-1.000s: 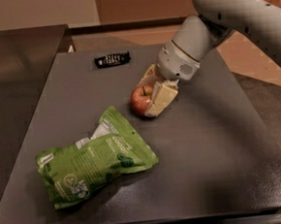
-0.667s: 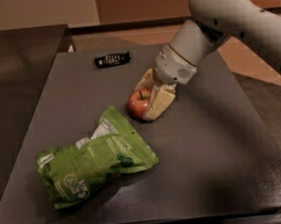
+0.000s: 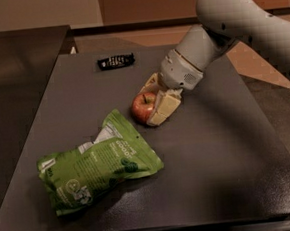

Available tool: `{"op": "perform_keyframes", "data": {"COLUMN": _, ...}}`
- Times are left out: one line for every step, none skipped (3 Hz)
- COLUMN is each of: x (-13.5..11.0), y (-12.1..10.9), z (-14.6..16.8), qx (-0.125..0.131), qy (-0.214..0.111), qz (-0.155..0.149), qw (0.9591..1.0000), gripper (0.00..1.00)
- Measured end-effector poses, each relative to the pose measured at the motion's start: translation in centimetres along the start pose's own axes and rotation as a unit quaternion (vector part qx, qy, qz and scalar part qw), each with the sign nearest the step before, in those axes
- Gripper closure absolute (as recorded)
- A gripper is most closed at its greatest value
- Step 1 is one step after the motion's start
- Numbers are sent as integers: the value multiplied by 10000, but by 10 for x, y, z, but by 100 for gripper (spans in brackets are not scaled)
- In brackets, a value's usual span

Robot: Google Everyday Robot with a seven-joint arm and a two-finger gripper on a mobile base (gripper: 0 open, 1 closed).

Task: Move apple near green rice chip bag

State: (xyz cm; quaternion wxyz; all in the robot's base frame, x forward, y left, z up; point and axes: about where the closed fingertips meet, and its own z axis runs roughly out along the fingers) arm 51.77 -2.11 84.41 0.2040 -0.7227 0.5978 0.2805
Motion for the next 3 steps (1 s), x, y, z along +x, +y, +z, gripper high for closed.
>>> {"op": "perform_keyframes", "data": {"x": -1, "y": -1, "z": 2, "qx": -3, "qy": -4, "qz": -7, "qw": 10000, "gripper": 7}}
{"op": "perform_keyframes", "data": {"x": -2, "y": -1, "z": 3, "qx": -6, "qy": -6, "qz": -12, "qw": 10000, "gripper": 0}}
{"op": "perform_keyframes", "data": {"x": -2, "y": -1, "z": 3, "qx": -6, "qy": -7, "qz": -13, "qw": 10000, "gripper": 0}}
